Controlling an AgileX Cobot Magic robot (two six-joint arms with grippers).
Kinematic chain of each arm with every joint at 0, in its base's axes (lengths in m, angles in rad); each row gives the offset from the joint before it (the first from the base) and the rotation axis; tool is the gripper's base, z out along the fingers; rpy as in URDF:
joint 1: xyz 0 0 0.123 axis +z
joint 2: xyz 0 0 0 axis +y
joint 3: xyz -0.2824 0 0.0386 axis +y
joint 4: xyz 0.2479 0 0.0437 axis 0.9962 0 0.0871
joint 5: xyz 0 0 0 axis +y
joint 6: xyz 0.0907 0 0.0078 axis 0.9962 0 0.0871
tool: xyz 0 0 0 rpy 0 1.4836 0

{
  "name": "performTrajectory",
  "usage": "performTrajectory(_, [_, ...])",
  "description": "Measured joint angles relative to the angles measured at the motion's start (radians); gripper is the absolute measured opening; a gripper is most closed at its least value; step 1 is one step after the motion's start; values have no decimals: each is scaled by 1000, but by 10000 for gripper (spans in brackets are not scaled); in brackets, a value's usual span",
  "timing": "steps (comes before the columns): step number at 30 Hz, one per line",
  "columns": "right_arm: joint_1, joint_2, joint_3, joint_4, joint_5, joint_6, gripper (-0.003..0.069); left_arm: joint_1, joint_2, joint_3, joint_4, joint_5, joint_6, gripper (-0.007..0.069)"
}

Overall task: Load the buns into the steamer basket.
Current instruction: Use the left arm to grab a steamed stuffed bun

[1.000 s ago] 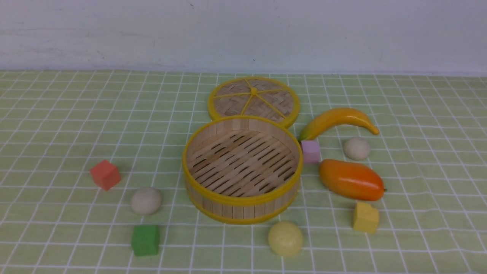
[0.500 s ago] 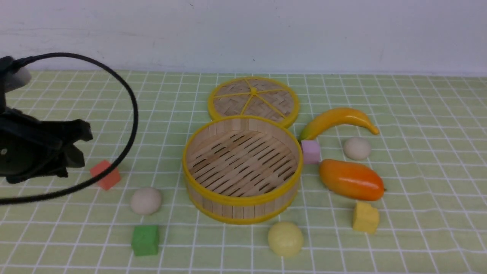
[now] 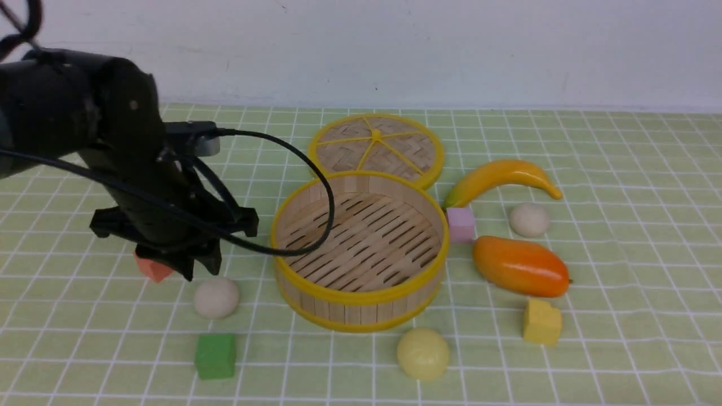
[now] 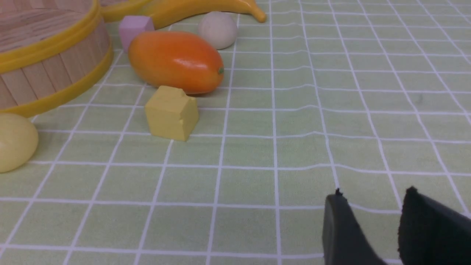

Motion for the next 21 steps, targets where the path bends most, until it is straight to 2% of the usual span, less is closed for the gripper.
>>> performTrajectory(7, [0,0,0,1,0,0,241,-3,103,-22,39,-47,-53,238])
performTrajectory(18, [0,0,0,2,0,0,241,-3,199,-22,73,-102,-57,236])
performTrajectory(21, [0,0,0,2,0,0,241,-3,200,-24,73,-101,-41,191])
